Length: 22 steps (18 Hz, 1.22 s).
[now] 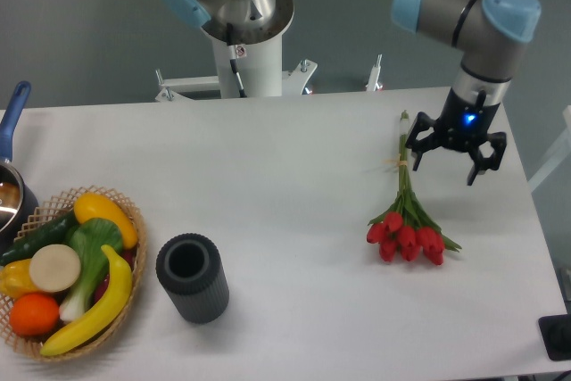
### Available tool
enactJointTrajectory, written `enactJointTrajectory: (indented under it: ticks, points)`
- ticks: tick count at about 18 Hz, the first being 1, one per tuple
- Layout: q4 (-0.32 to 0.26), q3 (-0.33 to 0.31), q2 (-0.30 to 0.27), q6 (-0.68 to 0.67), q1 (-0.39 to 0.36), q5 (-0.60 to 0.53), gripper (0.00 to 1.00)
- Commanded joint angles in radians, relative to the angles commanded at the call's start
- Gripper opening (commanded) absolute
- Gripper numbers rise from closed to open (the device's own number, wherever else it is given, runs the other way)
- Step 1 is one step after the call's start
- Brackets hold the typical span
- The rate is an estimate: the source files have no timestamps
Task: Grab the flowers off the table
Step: 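Move the open gripper over the tulip stems and lower it, then close the gripper around the green tulip stems above the string tie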
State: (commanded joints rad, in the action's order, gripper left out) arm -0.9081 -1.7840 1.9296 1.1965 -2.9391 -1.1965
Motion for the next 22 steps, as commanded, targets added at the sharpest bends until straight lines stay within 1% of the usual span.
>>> enactJointTrajectory:
  ticks: [4,7,12,16,19,22]
  points:
    - [0.0,-0.011,0.023,-0.014,0.0,-0.008,1.0]
    - [0.003,-0.04,0.034,-0.017,0.002,-0.028,1.0]
    - [-0.002,-0.046,0.054,-0.018,0.011,-0.041,1.0]
    - [-0.002,-0.034,0.087,-0.021,0.044,-0.123,1.0]
    - [-0.005,-0.02,0.094,-0.023,0.048,-0.121,1.0]
    - [-0.005,-0.018,0.1,-0.028,0.071,-0.121,1.0]
